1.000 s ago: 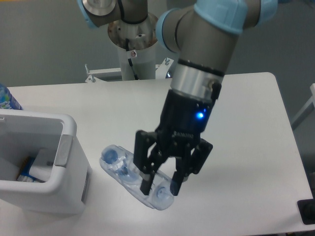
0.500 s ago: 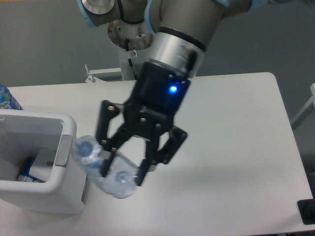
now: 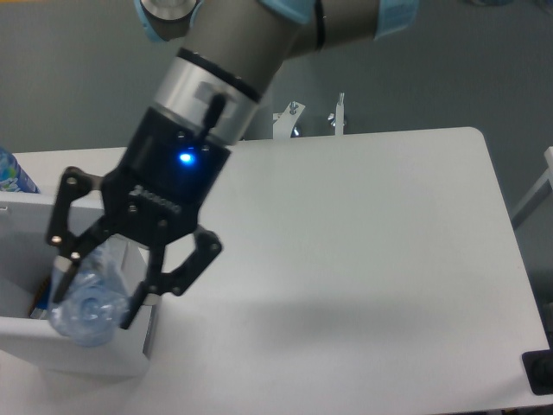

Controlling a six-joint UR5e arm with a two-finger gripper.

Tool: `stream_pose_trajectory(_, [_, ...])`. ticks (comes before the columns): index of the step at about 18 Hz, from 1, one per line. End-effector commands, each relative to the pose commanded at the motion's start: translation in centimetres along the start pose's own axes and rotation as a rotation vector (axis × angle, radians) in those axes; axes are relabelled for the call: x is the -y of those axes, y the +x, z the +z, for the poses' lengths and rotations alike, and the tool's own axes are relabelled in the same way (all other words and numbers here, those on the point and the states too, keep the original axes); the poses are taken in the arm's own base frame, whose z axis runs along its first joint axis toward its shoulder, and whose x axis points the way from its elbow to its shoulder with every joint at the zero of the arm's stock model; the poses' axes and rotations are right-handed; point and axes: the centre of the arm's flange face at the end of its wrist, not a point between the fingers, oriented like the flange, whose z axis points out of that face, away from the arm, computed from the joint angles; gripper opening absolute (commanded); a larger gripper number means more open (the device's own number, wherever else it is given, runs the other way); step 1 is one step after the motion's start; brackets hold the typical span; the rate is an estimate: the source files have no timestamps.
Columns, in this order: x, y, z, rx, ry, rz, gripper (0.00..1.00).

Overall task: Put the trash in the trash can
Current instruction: 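Lift the bottle and carry it into the white bin, then open the gripper to release the bottle and rise from the bin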

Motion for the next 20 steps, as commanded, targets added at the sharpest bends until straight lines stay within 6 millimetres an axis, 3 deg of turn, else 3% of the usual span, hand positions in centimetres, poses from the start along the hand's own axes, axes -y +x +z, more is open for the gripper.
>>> stream_pose_trajectory(4, [-2.4,1.9,3.1,-0.038,-0.058,0.083,0.55])
stream_pose_trajectory(7, [-3.5,3.2,4.1,-0.055,-0.079,0.121,0.55])
stream_pose_trajectory(13, [-4.8,2.1,5.4,-0.055,-0.107,0.159,0.55])
stream_pose_trajectory(16, [-5.2,2.8,5.9,-0.065,-0.116,0.178,0.57])
stream_pose_trajectory(17, [-5.3,2.7,6.0,-0.065,-0.118,0.176,0.62])
stream_pose_trajectory(18, [-5.3,2.6,6.1,-0.065,-0.119,0.175,0.73])
stream_pose_trajectory(20, [-5.4,2.6,6.1,-0.065,-0.120,0.175,0.88])
